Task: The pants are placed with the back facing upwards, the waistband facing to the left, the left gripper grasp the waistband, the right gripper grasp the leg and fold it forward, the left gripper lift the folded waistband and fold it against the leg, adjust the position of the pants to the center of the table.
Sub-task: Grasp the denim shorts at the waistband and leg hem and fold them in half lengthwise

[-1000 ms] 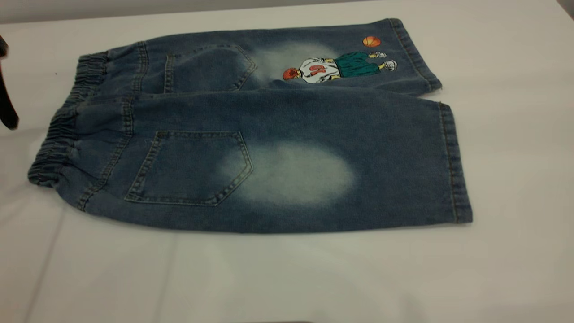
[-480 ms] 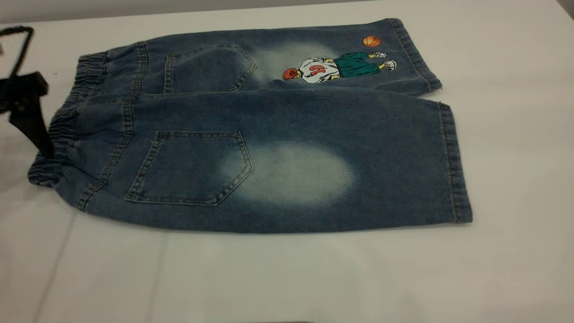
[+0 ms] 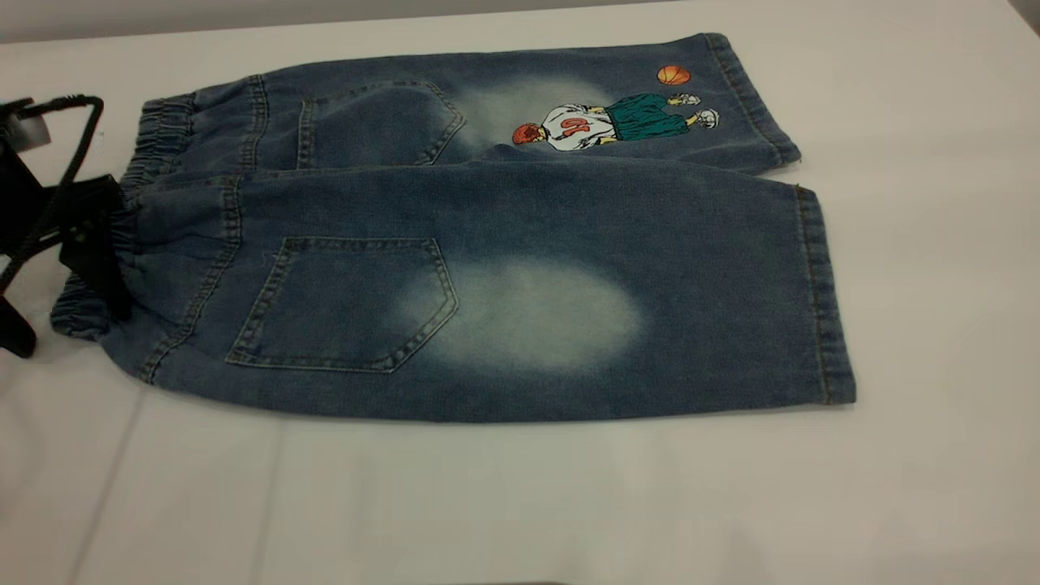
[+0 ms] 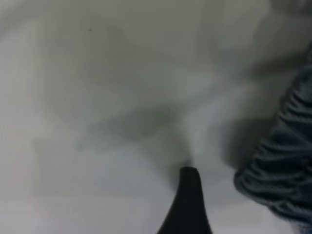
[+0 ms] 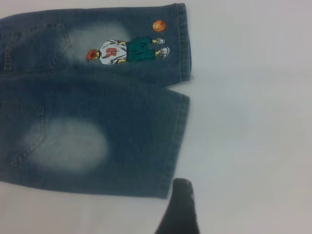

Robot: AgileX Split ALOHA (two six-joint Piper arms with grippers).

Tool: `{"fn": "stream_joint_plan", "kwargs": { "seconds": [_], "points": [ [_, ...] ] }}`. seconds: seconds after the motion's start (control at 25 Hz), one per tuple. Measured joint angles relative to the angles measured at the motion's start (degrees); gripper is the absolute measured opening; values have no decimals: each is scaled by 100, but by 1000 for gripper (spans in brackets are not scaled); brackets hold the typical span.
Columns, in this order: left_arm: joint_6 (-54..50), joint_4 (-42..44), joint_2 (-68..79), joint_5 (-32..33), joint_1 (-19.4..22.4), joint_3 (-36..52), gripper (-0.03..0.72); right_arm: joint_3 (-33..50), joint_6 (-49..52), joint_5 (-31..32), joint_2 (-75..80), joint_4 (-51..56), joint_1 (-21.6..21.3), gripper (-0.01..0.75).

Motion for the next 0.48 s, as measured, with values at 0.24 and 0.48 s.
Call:
{"fn": "stream_joint_plan", "kwargs": {
  "seconds": [0.24, 0.48],
  "points": [
    [23, -109, 24, -98, -6, -11, 393, 0, 0, -66, 0, 0, 0, 547],
    [100, -165, 24, -301, -16, -35, 87, 0, -22, -138, 0, 14, 0, 547]
  ]
}}
